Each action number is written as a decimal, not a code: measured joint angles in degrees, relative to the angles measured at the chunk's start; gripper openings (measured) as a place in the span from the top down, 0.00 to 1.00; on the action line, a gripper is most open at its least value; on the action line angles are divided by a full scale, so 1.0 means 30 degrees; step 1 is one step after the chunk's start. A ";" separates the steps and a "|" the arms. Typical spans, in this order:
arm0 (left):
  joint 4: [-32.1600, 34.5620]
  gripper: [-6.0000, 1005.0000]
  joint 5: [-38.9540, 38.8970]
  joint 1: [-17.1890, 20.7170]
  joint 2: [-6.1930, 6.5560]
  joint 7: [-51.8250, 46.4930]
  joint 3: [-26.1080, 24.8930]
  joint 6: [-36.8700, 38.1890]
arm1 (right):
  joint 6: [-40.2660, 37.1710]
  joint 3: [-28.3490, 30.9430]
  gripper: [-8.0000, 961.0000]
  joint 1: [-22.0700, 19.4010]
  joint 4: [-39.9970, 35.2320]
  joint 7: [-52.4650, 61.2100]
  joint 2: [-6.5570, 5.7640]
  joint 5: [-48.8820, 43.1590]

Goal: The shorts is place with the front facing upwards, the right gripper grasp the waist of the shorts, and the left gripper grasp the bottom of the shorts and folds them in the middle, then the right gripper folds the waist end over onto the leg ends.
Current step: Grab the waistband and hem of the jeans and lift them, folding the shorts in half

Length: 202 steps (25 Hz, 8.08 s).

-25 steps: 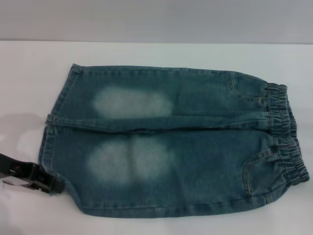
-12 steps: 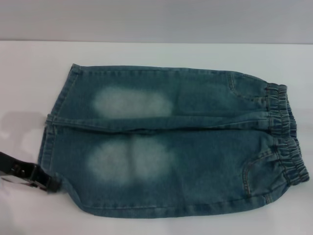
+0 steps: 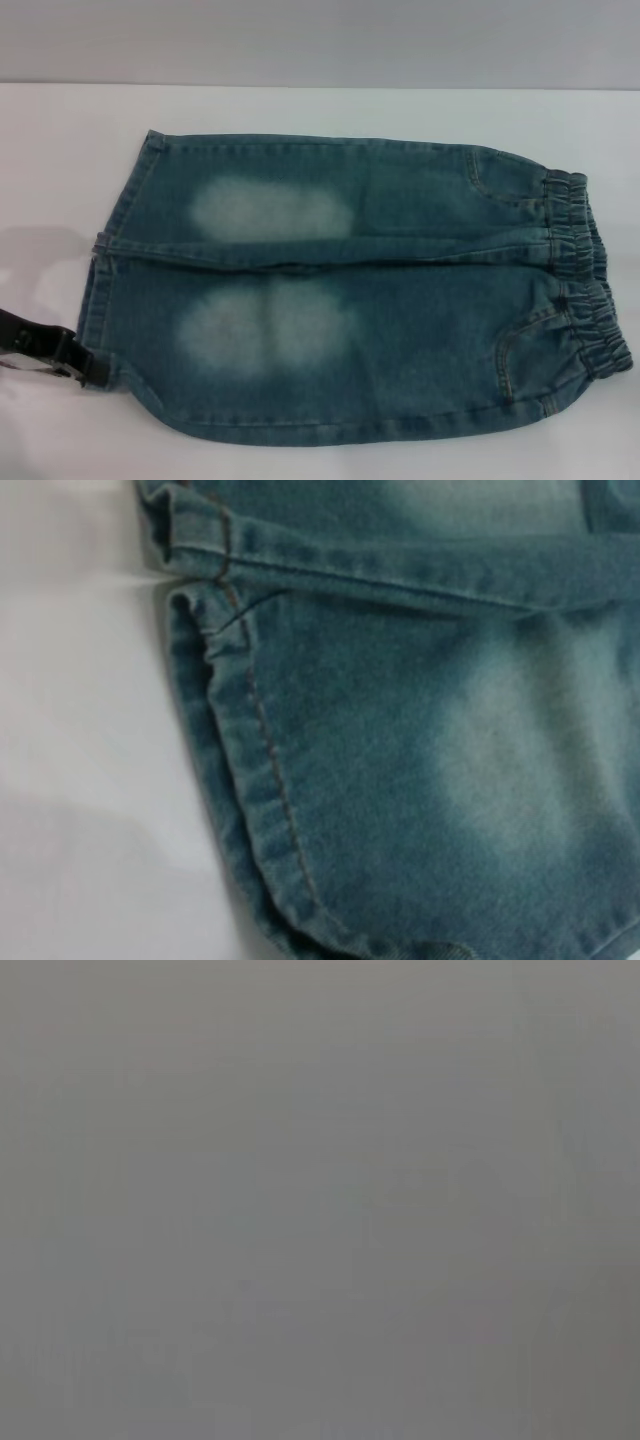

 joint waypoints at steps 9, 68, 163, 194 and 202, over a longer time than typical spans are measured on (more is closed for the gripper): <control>0.0037 0.95 -0.0019 -0.0031 -0.0271 0.0732 -0.2026 0.0144 | 0.0061 -0.1824 0.32 -0.1079 -0.4623 0.8608 -0.0209 -0.5316; 0.0332 0.92 -0.0075 -0.1843 -0.0698 0.0041 -0.4835 0.0582 | -0.6481 -0.8493 0.34 0.6650 -1.8024 2.8816 -0.1323 -4.0480; 0.0112 0.87 -0.2321 -0.2730 -0.3473 0.5565 -0.8237 -1.1835 | 0.5792 -0.2583 0.94 0.3076 -0.9888 1.6651 -0.0376 -2.1257; -0.1463 0.66 -0.6628 -0.2544 -0.4367 1.0196 -0.7236 -1.6460 | 0.9582 -0.2637 0.52 0.3221 -0.8150 1.5932 -0.0131 -1.7896; -0.1710 0.38 -1.2253 -0.1307 -0.4431 1.5096 -0.7236 -1.3324 | 0.5491 -0.3122 0.52 0.1776 -1.1034 2.1101 -0.0501 -1.8050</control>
